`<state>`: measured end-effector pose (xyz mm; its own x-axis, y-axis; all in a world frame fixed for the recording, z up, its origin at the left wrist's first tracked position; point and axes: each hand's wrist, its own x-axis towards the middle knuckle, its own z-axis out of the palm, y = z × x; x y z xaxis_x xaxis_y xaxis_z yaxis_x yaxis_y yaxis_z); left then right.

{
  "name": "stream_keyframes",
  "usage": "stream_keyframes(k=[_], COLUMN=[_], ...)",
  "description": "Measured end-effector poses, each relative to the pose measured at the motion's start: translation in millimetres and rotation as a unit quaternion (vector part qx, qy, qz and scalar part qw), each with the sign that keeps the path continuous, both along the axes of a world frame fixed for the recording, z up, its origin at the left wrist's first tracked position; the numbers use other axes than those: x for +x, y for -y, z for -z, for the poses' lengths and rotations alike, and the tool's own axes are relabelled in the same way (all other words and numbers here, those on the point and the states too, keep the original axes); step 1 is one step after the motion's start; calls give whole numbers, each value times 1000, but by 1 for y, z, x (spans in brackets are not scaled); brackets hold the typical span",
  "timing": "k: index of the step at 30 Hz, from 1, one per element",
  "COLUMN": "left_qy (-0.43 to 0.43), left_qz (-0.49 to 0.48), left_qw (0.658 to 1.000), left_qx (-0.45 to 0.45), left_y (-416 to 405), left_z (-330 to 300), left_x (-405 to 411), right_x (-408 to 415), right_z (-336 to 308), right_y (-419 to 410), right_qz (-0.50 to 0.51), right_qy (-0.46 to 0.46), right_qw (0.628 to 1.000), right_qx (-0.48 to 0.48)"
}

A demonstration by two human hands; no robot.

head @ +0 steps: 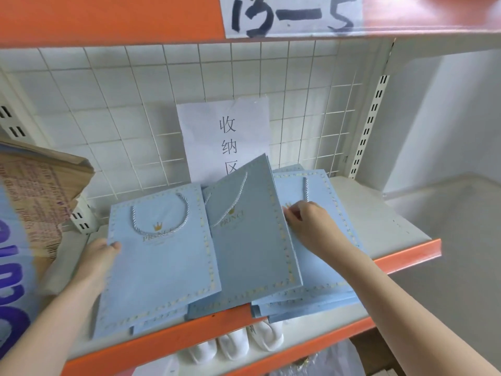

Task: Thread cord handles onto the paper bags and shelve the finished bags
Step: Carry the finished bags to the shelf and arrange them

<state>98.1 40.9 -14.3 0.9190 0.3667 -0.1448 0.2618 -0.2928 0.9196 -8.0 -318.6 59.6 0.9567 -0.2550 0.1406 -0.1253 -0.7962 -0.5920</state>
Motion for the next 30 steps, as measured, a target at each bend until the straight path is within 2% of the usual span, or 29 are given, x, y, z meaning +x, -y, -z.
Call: stream_keyframes(k=[2, 4, 5, 8, 10, 12, 14, 16, 21, 22, 24, 26, 28, 29, 30], left_qy=[1, -5, -4, 19, 33, 48, 65, 54, -22, 4, 139, 211, 167, 131, 108], left_qz=[2, 14, 17, 23, 35, 34, 10, -9, -10, -8, 36, 153, 274, 300, 305], left_qw=[1000, 1000, 1000, 1000, 998, 996, 989, 982, 966, 957, 934, 923, 915, 901, 875], left_qx=[17, 5, 5, 9, 29, 72, 131, 182, 256, 290, 328, 282, 246, 284, 359], left_y=[5, 15, 20, 30, 34, 39, 41, 41, 63, 74, 107, 148, 185, 202, 216], left_z=[9, 18, 21, 30, 33, 28, 22, 15, 1, -2, -12, -31, -46, -50, -52], left_x=[0, 0, -1, 1, 2, 2, 5, 9, 3, -5, -29, -60, -82, -89, -92], right_x=[3, 5, 5, 3, 8, 10, 10, 12, 5, 1, -10, -19, -26, -29, -31], right_z=[0, -6, -9, -14, -15, -24, -34, -39, -37, -37, -32, -18, -1, 7, 12], right_y=[-10, -16, -18, -17, 2, 37, 78, 117, 191, 200, 216, 227, 235, 239, 241], right_qz=[-15, -29, -38, -105, -86, -25, 39, 107, 240, 256, 279, 299, 321, 331, 340], right_qy=[-1, 3, -6, -59, -72, -54, -10, 39, 79, 76, 63, 38, 16, 10, 6], right_qw=[996, 967, 955, 952, 959, 973, 992, 992, 962, 958, 949, 939, 927, 922, 916], right_qx=[92, 252, 293, 280, 259, 221, 123, 56, 100, 108, 133, 164, 191, 203, 213])
